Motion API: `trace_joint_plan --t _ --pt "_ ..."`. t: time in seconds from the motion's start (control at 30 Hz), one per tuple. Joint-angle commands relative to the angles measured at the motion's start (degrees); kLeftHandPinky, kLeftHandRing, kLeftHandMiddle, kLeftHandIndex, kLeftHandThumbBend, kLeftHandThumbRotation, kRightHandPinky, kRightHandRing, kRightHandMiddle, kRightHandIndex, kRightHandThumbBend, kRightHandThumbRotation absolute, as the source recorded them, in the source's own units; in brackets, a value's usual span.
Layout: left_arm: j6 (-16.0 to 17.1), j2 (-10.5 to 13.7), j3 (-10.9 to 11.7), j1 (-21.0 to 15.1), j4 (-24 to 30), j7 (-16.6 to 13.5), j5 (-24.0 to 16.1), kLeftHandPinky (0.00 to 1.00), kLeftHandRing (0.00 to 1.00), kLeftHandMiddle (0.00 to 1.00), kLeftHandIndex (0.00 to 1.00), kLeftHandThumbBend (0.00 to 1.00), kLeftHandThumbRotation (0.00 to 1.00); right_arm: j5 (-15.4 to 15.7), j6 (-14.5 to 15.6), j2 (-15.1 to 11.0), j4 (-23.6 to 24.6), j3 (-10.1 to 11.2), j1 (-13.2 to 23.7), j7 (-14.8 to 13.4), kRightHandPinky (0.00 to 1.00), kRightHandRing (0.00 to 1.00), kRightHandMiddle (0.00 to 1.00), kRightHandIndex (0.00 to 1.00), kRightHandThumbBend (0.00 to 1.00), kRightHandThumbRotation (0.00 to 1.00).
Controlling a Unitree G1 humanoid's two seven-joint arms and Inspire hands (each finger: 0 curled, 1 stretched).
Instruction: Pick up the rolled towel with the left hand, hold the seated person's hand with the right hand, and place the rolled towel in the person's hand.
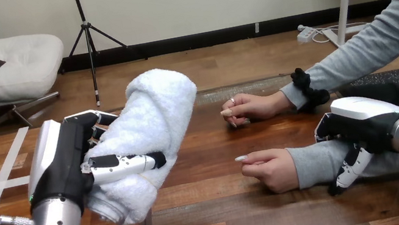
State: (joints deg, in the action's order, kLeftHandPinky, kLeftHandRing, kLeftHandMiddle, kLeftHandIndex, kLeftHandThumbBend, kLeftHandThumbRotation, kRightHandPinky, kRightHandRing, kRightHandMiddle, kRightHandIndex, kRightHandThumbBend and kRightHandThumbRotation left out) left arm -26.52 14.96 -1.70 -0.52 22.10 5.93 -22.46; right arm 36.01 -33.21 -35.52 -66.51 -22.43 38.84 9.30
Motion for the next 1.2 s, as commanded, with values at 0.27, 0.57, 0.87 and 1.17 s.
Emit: trace_joint_plan --t 0.27,0.57,0.87,1.17 --pt "1.4 0.6 0.6 -2.9 3.4 -0.9 -1.1 0.22 0.30 0.38 0.44 0.66 0.00 0.3 -0.5 1.4 -0.5 -0.9 3.3 -0.9 0.27 0.31 0.36 0.36 0.89 0.00" --pt "1.0 0.2 0.6 -3.0 3.7 -0.9 -1.2 0.21 0.29 0.37 0.44 0.66 0.00 -0.2 -1.1 1.3 -0.5 -0.5 3.0 -1.1 0.26 0.30 0.35 0.34 0.80 0.01" --pt "0.9 0.3 0.6 -3.0 3.6 -0.8 -1.3 0.22 0.30 0.38 0.44 0.66 0.00 -0.4 -1.5 1.2 -0.2 -0.2 2.8 -1.5 0.27 0.31 0.36 0.35 0.70 0.03" --pt "1.4 0.4 0.7 -2.9 3.2 -1.0 -1.2 0.22 0.30 0.38 0.44 0.67 0.00 -0.6 -1.1 1.3 -0.1 -0.1 2.8 -1.4 0.27 0.31 0.36 0.35 0.70 0.00"
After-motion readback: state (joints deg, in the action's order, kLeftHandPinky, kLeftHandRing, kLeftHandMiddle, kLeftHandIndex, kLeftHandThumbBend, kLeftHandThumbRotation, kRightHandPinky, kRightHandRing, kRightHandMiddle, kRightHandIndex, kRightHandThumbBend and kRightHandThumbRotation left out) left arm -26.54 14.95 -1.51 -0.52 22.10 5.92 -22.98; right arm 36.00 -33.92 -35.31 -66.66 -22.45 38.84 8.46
